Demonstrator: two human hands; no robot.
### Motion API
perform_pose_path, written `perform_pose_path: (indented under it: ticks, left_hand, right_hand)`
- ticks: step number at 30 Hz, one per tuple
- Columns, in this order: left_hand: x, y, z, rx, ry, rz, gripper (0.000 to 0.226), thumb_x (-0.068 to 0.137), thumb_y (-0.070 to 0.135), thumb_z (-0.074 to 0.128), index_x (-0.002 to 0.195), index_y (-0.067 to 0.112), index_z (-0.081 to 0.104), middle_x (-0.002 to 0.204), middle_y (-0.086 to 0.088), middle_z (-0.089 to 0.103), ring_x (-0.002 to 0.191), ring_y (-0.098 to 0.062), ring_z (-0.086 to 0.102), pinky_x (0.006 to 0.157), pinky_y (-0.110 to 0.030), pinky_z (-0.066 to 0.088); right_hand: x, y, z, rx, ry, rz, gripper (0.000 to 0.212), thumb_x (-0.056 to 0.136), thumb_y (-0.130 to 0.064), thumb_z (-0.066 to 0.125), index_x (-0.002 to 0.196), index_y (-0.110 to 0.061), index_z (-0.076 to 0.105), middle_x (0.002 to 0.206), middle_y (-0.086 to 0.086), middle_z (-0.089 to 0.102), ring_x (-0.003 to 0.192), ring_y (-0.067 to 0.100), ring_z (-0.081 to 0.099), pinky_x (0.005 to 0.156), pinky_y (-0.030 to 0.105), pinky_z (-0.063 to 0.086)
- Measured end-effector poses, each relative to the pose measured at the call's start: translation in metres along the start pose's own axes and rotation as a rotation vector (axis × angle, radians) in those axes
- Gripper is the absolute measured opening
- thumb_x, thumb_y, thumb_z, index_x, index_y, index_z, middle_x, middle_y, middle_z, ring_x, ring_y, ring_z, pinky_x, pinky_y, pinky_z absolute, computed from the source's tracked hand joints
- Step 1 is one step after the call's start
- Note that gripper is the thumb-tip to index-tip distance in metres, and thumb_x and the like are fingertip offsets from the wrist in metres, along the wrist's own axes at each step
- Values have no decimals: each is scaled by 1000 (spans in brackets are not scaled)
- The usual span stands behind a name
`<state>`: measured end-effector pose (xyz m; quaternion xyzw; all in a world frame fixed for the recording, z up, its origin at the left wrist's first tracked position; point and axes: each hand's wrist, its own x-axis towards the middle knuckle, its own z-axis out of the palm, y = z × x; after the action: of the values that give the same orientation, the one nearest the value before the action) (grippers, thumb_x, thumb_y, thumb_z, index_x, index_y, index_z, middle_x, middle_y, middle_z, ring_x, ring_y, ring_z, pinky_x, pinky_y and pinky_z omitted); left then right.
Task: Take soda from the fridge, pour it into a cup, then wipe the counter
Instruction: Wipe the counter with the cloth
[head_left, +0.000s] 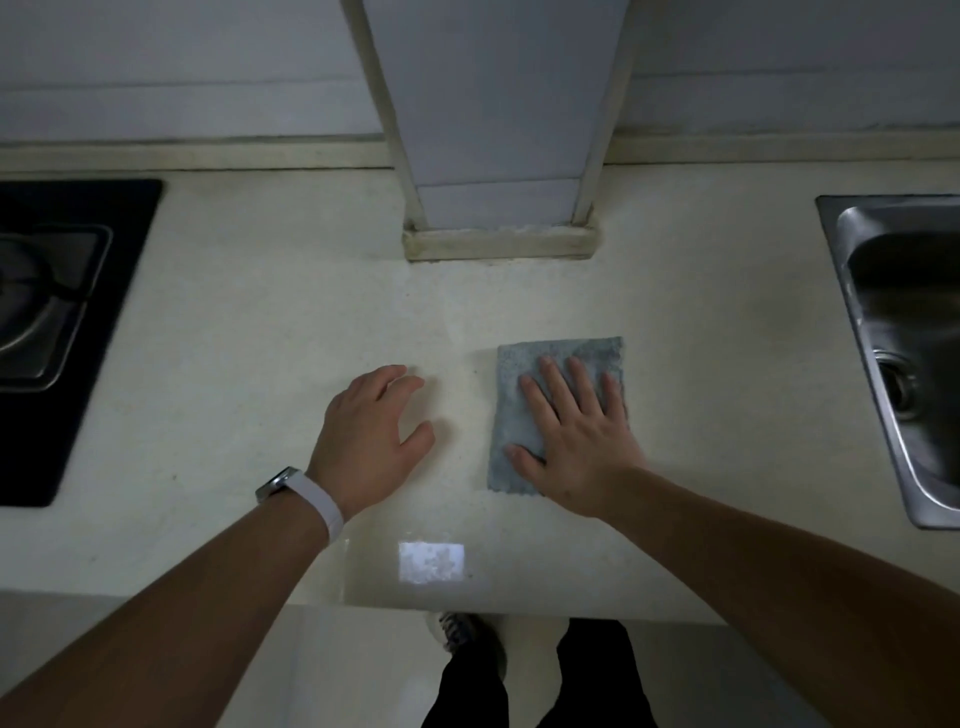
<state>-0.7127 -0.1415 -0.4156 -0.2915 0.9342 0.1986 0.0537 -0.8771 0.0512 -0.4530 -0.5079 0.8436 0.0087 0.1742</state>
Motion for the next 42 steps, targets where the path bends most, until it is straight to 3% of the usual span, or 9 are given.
perform_pose_path:
  ticks: [11, 17, 22, 26, 30, 36, 42]
  left_hand:
    - [-30, -54, -10, -16, 80, 2, 61, 79, 50, 46, 123, 11, 63, 130, -12, 58, 118, -32, 55, 98, -44, 43]
    - [-44, -78, -15, -29, 121, -14, 59, 81, 47, 47, 124, 11, 62, 130, -11, 59, 118, -30, 55, 98, -41, 43]
    - [-53, -101, -16, -38, 133, -54, 51, 82, 38, 60, 125, 11, 61, 131, -10, 58, 119, -28, 54, 98, -39, 42]
    - [-60, -113, -23, -40, 150, -59, 47, 81, 35, 61, 122, 12, 62, 124, -7, 61, 109, -25, 57, 92, -35, 44]
    - [-68, -130, -25, -52, 150, -108, 50, 80, 35, 60, 125, 14, 61, 127, -5, 59, 112, -23, 55, 96, -35, 43]
    - [-79, -137, -31, -57, 179, -129, 47, 81, 34, 57, 122, 12, 62, 122, -6, 61, 108, -23, 57, 91, -35, 46]
    - [-72, -118, -29, -81, 164, -139, 48, 83, 35, 56, 125, 13, 60, 128, -5, 59, 116, -24, 54, 98, -37, 43]
  right_hand:
    - [25, -99, 12, -28, 71, -67, 83, 89, -72, 13, 154, -21, 3, 163, 9, -2, 148, 33, -6, 114, 55, -10]
    - [47, -142, 17, -48, 63, -108, 82, 90, -72, 11, 154, -21, 0, 163, 9, -5, 148, 33, -8, 113, 56, -12]
    - [63, -174, 19, -36, 64, -126, 82, 90, -73, 10, 154, -22, 0, 163, 8, -5, 148, 33, -6, 115, 57, -9]
    - [78, -199, 19, -54, 39, -163, 80, 90, -71, 5, 153, -23, -6, 162, 9, -12, 147, 33, -13, 115, 58, -9]
    - [91, -225, 21, -92, 28, -217, 82, 89, -68, 11, 153, -21, -7, 161, 9, -14, 146, 33, -17, 113, 60, -7]
    - [92, -232, 22, -85, 18, -249, 84, 89, -71, 12, 153, -20, -6, 161, 10, -14, 146, 34, -17, 114, 60, -6]
    - [71, -214, 19, -71, -12, -328, 81, 90, -71, 6, 153, -22, -6, 162, 7, -14, 147, 30, -18, 116, 56, -8]
